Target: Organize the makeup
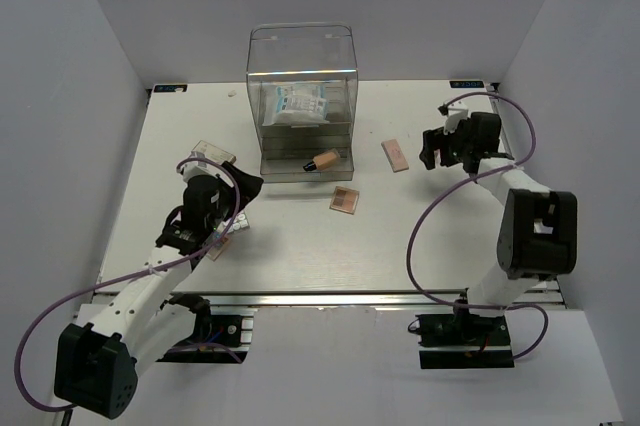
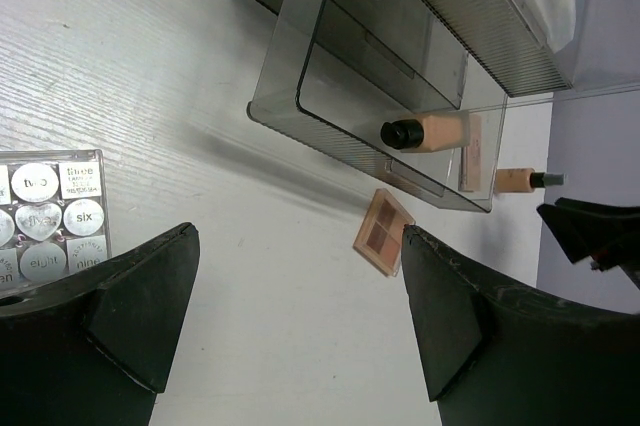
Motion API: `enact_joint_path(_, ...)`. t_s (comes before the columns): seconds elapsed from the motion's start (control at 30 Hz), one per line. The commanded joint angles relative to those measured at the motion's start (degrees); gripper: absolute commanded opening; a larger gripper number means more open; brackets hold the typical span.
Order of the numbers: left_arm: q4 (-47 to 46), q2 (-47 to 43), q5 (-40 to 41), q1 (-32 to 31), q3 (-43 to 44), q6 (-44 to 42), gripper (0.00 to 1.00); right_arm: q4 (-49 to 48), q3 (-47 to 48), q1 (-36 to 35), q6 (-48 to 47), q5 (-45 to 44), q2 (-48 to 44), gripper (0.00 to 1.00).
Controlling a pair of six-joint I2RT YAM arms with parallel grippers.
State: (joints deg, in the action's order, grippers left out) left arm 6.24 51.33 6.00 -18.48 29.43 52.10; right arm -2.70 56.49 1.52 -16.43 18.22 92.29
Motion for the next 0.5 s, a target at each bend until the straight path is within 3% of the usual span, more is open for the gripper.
enact_joint_path(0.0, -0.62, -0.62, -0.11, 0.37, 2.21, -0.51, 0.92, -6.53, 4.67, 0.50, 4.29, -2.13, 4.46, 0.86)
enact_joint_path(0.23, 0.53, -2.29, 1.12, 0.37, 1.51, 0.29, 0.92, -8.54, 9.87, 0.50, 6.14, -2.31, 12.81, 0.79)
enact_joint_path(0.47, 0.18, -1.06, 1.03, 0.37, 1.94, 0.73, 0.92, -9.43, 10.40, 0.50, 5.88, -2.13, 15.55, 0.74)
